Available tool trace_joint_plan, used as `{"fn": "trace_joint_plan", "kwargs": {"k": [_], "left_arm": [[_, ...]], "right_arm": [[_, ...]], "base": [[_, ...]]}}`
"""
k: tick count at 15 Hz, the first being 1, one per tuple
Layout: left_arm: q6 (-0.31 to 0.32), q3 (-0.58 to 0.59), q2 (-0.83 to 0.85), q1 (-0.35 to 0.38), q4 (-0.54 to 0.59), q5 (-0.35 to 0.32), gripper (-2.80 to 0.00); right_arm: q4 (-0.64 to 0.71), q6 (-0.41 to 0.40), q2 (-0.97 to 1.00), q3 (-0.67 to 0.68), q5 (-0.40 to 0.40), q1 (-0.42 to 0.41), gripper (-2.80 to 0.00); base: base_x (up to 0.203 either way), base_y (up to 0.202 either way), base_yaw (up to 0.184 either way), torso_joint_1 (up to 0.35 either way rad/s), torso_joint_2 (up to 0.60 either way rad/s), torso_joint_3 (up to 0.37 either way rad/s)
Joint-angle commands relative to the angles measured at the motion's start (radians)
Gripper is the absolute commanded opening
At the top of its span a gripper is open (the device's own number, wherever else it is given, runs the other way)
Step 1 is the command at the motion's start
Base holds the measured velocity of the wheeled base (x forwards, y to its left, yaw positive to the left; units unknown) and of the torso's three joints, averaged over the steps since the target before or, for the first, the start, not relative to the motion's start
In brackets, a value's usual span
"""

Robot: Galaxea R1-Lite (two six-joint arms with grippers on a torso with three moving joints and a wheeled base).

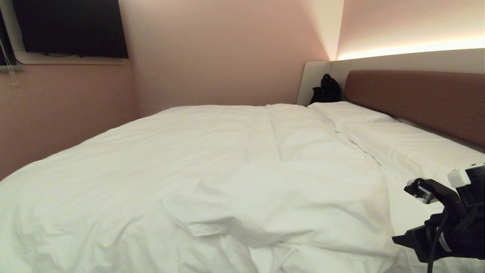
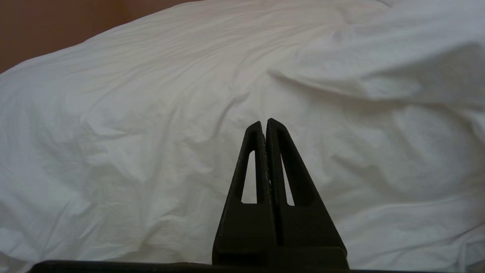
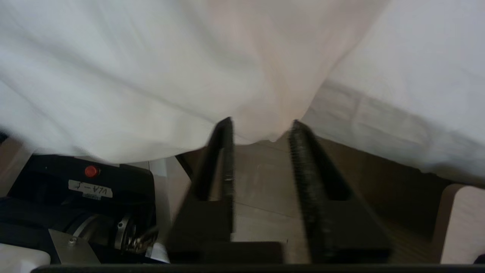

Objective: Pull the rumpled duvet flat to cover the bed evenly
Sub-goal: Flatten the corners of the folded blanket

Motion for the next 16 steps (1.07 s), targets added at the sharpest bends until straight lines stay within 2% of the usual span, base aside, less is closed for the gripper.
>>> {"fn": "trace_joint_plan", "kwargs": {"k": [1,5,8,10,12,16], "left_arm": [[0.001,0.0,0.0,0.0,0.0,0.0,-2.8],[0.001,0.0,0.0,0.0,0.0,0.0,-2.8],[0.001,0.0,0.0,0.0,0.0,0.0,-2.8],[0.001,0.0,0.0,0.0,0.0,0.0,-2.8],[0.001,0.0,0.0,0.0,0.0,0.0,-2.8],[0.001,0.0,0.0,0.0,0.0,0.0,-2.8]], "right_arm": [[0.002,0.0,0.001,0.003,0.003,0.0,0.0],[0.003,-0.008,-0.052,0.005,0.043,0.003,0.0],[-0.001,-0.023,-0.04,-0.035,0.085,0.046,0.0],[-0.001,-0.018,-0.035,-0.041,0.085,0.052,0.0],[0.002,0.038,0.065,-0.146,0.085,0.084,0.0],[0.083,0.256,0.274,-0.378,0.085,0.157,0.0]], "base": [[0.0,0.0,0.0,0.0,0.0,0.0],[0.0,0.0,0.0,0.0,0.0,0.0],[0.0,0.0,0.0,0.0,0.0,0.0],[0.0,0.0,0.0,0.0,0.0,0.0],[0.0,0.0,0.0,0.0,0.0,0.0],[0.0,0.0,0.0,0.0,0.0,0.0]]}}
